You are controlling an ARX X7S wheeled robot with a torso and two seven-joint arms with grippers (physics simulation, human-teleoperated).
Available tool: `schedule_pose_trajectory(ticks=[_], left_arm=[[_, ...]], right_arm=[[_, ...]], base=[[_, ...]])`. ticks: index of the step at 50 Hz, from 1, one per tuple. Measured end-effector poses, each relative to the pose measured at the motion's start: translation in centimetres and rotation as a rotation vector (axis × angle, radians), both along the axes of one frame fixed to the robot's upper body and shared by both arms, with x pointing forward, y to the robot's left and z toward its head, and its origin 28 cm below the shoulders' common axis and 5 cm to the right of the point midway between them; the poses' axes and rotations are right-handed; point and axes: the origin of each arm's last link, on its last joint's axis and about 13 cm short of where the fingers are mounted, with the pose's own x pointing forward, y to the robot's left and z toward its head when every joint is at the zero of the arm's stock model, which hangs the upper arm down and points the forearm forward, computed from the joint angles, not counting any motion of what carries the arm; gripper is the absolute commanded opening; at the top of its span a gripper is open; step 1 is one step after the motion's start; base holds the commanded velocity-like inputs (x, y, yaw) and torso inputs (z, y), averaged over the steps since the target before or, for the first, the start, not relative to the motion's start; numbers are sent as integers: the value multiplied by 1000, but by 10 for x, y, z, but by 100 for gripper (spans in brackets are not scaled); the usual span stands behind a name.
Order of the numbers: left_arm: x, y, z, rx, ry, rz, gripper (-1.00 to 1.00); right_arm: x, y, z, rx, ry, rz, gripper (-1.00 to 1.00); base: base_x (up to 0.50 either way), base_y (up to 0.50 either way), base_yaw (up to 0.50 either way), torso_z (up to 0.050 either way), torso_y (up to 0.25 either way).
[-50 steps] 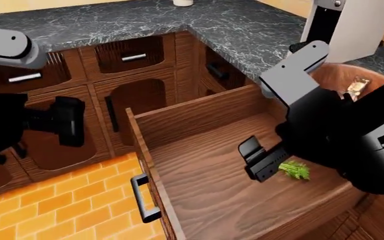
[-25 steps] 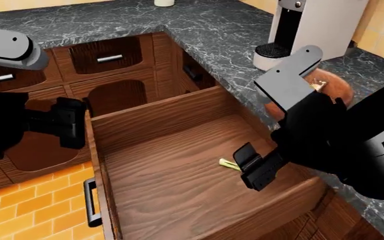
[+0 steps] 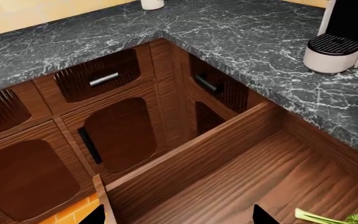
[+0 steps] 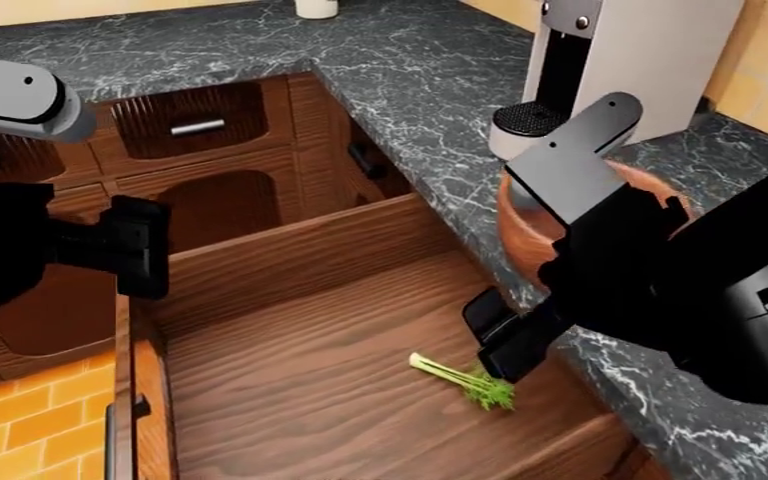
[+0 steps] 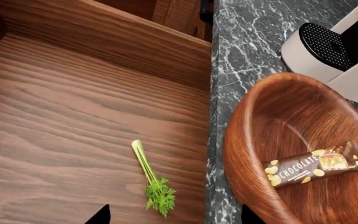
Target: Place the bar in the bowl and close the drawer.
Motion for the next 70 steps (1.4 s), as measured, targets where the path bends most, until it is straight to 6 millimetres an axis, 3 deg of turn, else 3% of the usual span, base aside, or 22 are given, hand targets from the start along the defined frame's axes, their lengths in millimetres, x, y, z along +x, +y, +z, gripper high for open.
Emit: schedule_pose_trajectory(ticks=[25, 49, 57, 70], left_arm=[[-1, 0, 2, 11, -9, 6, 100], [-2, -1, 2, 14, -9, 1, 100], [-2, -1, 2, 15, -10, 0, 100], [-2, -1, 1, 15, -9, 0, 100]], right_arm=[[-2, 1, -5, -86, -62, -38, 100], [-14, -1, 2, -24, -68, 36, 100], [-17, -1, 4, 4, -59, 55, 100], [-20, 0, 6, 32, -31, 97, 100]], base=[[-4, -10, 500, 0, 0], [0, 0, 500, 0, 0], [0, 0, 41, 0, 0], [485, -48, 0, 0, 0]])
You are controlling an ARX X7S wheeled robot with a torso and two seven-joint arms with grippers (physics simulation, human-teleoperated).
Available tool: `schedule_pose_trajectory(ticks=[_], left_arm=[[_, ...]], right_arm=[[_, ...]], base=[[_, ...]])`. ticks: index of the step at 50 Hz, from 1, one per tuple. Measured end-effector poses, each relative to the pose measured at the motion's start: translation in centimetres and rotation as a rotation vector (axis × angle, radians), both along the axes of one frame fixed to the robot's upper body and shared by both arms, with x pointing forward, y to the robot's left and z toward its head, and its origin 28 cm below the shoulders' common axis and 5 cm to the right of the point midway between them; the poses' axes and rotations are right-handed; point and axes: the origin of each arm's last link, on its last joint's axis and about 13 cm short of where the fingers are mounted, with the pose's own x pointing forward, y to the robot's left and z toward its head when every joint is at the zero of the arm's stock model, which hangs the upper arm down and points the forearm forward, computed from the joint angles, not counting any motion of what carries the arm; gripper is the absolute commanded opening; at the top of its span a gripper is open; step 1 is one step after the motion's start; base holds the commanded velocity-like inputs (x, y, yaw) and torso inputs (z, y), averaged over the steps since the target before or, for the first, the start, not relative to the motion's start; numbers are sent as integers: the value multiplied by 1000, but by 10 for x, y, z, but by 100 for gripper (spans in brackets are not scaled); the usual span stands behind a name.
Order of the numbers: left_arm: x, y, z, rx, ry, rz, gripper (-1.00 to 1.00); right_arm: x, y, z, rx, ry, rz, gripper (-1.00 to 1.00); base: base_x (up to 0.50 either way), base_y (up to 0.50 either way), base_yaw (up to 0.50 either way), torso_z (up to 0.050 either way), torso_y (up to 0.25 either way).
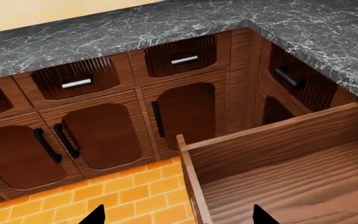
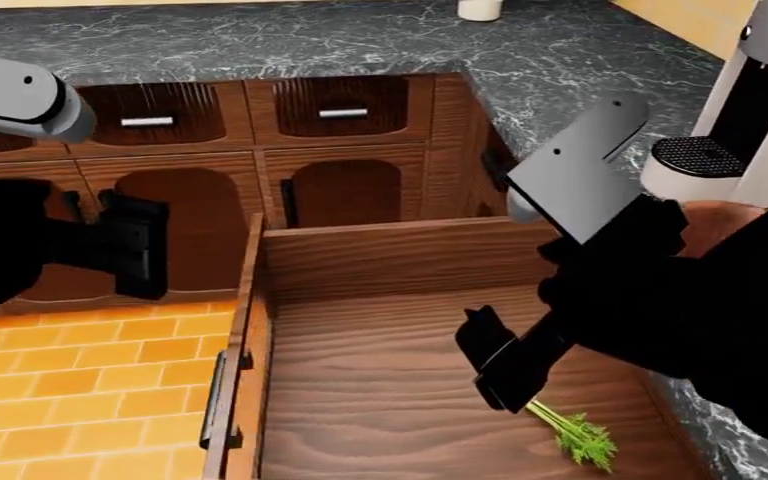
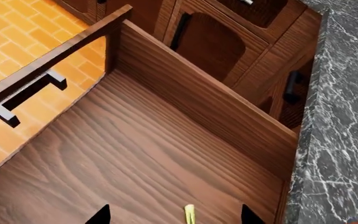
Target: Place the bar in the bowl and close the drawer.
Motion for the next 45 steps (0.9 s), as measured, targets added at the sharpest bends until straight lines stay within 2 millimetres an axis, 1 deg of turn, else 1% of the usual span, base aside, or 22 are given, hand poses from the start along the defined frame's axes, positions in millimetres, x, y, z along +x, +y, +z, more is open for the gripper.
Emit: schedule_pose_trajectory(ticks=[14, 20, 26, 32, 36, 41, 45], left_arm=[[0, 2, -1, -5, 3, 4, 100], [0, 3, -2, -11, 5, 4, 100], [1, 8, -1, -30, 5, 21, 100], [1, 18, 1, -68, 8, 51, 100], [2, 28, -2, -102, 18, 71, 100], [6, 43, -11, -153, 42, 88, 100], [13, 56, -22, -221, 76, 81, 100]], right_arm=[[-2, 1, 0, 2, 1, 22, 100], [-4, 1, 1, 1, -5, 30, 100], [-6, 2, 3, -2, -20, 40, 100], [-9, 3, 6, -3, -38, 43, 100], [-11, 3, 7, -4, -48, 45, 100], [-12, 4, 9, -6, -58, 46, 100], [-13, 4, 10, -10, -64, 48, 100]], base=[[498, -50, 0, 0, 0], [38, -4, 0, 0, 0], [0, 0, 0, 0, 0], [0, 0, 0, 0, 0], [0, 0, 0, 0, 0], [0, 0, 0, 0, 0], [0, 0, 0, 0, 0]])
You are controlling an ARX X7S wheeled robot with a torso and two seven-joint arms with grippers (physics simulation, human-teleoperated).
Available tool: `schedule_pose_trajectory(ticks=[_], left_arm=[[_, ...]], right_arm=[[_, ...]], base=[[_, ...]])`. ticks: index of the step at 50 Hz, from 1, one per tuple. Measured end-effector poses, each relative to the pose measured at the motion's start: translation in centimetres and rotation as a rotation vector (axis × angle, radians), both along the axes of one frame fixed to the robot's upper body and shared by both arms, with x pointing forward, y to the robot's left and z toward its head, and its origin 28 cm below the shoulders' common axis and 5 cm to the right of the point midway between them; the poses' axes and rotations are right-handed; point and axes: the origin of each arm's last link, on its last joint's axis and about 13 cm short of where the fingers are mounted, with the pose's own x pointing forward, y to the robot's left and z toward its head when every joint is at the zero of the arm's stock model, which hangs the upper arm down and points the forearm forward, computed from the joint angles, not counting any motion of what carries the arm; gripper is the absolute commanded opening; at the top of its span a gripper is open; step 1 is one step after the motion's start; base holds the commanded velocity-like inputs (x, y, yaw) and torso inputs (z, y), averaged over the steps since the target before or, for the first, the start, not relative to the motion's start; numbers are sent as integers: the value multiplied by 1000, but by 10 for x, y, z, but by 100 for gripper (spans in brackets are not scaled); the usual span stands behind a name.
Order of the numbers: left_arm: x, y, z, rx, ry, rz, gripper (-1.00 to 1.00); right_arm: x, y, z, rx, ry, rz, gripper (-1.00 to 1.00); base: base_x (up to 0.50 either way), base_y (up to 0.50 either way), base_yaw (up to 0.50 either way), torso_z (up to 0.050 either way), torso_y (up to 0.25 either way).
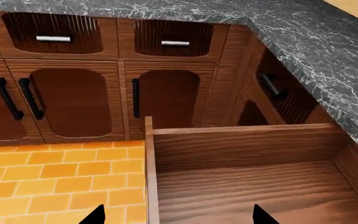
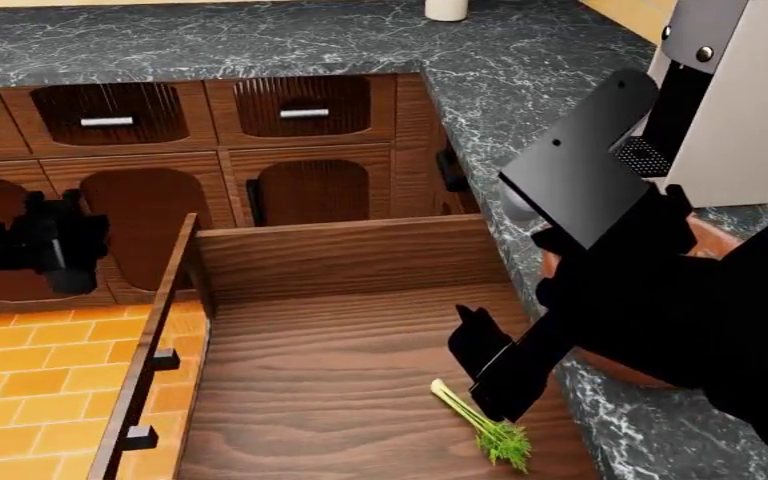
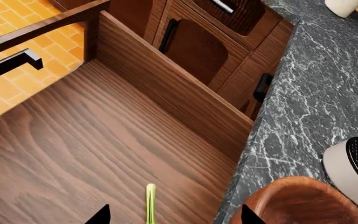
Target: Place the bar in the bowl and close the drawer.
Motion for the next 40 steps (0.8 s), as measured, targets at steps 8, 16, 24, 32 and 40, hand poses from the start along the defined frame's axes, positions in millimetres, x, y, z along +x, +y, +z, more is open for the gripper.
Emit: schedule_pose_trajectory(ticks=[8, 16, 24, 32, 40], left_arm=[[18, 28, -29, -170, 39, -22, 100], [32, 53, -58, -293, 39, 7, 100], [37, 69, -85, -370, 34, 56, 100], [40, 80, -110, -428, 46, 92, 100], [43, 87, -138, -475, 67, 127, 100]], right_arm=[[-1, 1, 1, -11, -10, 5, 100], [-2, 2, 1, -22, -20, 7, 100], [-3, 3, 0, -31, -28, 8, 100], [-4, 4, 0, -37, -35, 9, 100], [-4, 4, -2, -46, -39, 8, 100]], base=[[0, 0, 0, 0, 0], [0, 0, 0, 0, 0], [0, 0, 0, 0, 0], [0, 0, 0, 0, 0], [0, 0, 0, 0, 0]])
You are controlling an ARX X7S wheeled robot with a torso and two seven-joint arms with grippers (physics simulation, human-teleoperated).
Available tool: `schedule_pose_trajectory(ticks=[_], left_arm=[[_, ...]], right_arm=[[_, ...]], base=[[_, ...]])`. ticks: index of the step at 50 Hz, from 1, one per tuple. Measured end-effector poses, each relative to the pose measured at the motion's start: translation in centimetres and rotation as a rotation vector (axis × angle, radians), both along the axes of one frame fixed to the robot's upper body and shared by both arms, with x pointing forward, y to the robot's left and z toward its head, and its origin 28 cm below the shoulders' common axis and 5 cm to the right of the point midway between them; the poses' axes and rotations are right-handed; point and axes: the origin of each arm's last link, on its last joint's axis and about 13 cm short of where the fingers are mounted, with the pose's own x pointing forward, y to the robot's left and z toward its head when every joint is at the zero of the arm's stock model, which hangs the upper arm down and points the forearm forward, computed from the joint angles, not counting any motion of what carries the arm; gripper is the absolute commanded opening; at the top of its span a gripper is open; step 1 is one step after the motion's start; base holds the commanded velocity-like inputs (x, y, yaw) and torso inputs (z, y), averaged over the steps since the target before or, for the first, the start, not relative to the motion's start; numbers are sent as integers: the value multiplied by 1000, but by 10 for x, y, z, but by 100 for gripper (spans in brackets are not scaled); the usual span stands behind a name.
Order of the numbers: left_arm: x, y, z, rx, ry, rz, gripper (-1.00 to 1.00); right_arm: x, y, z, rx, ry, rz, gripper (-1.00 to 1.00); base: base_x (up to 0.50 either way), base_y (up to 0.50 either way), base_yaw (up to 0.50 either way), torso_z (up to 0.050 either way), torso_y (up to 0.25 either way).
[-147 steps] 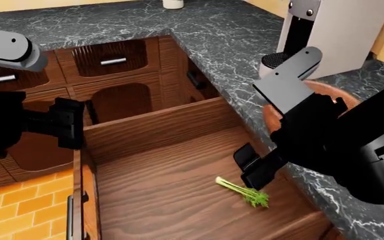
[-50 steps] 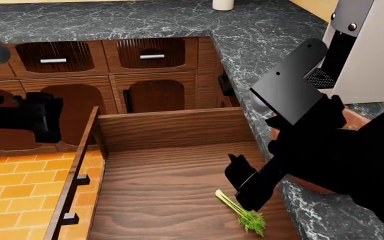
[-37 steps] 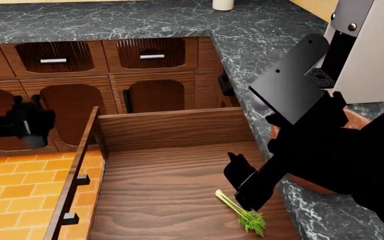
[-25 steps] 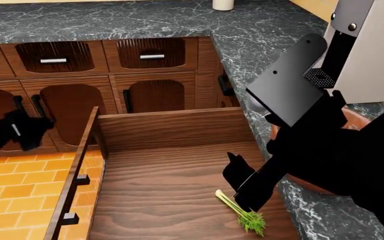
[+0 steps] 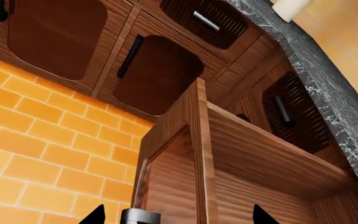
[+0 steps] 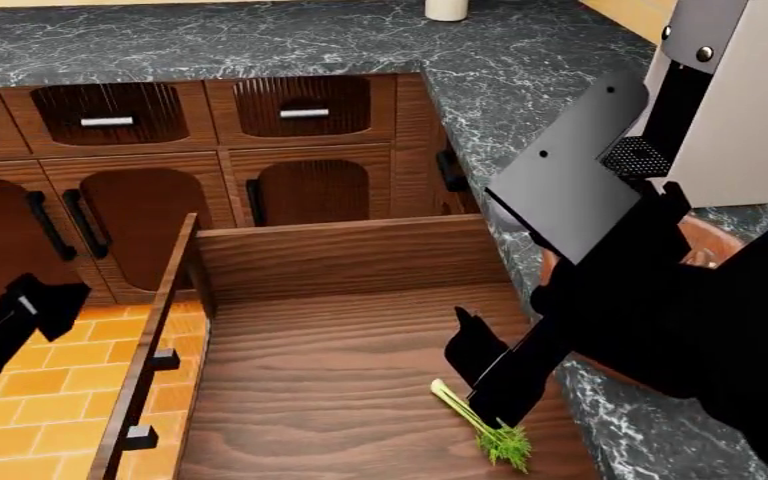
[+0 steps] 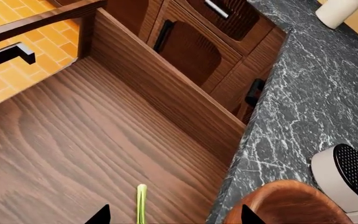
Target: Place the bar in the bowl and close the drawer.
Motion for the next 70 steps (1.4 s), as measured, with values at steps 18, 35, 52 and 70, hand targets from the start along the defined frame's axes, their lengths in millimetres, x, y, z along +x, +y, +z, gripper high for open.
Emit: schedule_pose_trajectory(ticks=[18, 35, 52, 70], left_arm=[[4, 7, -62, -75, 91, 47, 100], [9, 5, -105, -122, 182, 24, 100], [24, -7, -116, -181, 231, -89, 100], [53, -43, -122, -248, 282, -292, 100]], right_arm=[[0, 0, -3, -19, -14, -5, 100], [0, 0, -4, -31, -30, -13, 100], [0, -1, -5, -39, -41, -17, 100], [-3, -2, -3, -39, -53, -17, 100]], base=[[0, 0, 0, 0, 0], [0, 0, 0, 0, 0], [0, 0, 0, 0, 0], [0, 0, 0, 0, 0]])
